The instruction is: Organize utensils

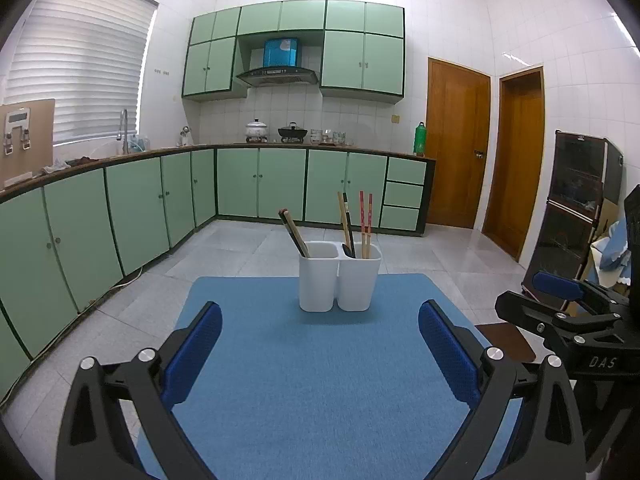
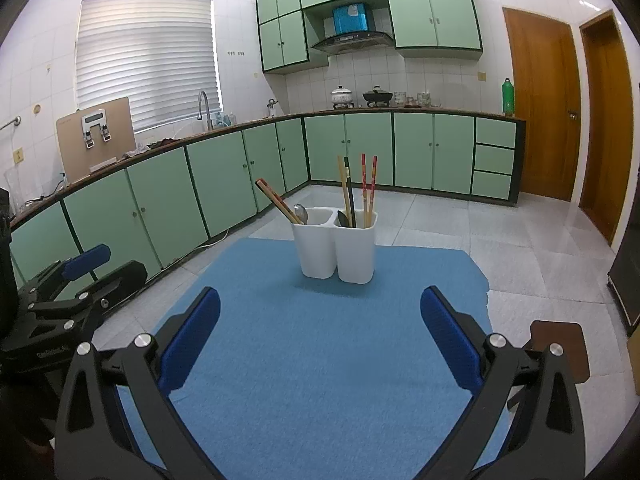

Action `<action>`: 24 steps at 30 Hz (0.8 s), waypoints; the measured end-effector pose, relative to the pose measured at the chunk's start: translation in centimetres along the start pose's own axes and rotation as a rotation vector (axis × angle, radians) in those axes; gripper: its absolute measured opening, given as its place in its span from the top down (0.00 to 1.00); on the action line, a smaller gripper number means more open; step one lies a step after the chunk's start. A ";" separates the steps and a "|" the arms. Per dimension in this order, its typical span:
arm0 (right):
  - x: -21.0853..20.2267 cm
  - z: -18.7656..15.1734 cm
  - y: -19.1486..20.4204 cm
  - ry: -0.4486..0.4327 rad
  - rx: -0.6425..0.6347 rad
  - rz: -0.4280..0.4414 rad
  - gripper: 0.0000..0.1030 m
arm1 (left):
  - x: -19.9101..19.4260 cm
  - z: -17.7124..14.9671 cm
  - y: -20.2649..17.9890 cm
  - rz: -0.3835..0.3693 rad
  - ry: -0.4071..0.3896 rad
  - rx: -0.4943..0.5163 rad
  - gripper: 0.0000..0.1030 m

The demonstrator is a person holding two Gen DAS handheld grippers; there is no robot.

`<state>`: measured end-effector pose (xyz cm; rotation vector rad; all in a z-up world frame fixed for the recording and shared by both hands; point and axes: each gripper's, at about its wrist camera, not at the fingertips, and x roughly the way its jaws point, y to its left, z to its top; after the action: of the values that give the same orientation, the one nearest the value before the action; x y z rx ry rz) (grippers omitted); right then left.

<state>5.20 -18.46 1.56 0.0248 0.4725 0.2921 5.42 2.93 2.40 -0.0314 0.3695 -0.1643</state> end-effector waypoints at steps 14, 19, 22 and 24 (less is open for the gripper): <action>-0.2 -0.1 0.1 -0.007 0.000 -0.001 0.05 | -0.5 0.0 0.0 0.002 -0.015 -0.003 0.06; -0.2 -0.1 0.1 -0.006 -0.001 -0.001 0.05 | -0.8 0.0 0.1 0.002 -0.018 -0.006 0.06; -0.2 -0.1 0.2 -0.006 0.000 -0.002 0.05 | -0.8 0.0 0.1 0.002 -0.017 -0.005 0.06; -0.2 -0.1 0.2 -0.006 -0.001 -0.001 0.05 | -0.8 0.0 0.1 0.002 -0.018 -0.007 0.06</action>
<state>4.96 -18.36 1.57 0.0246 0.4661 0.2913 4.70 3.12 2.70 -0.0388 0.3518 -0.1604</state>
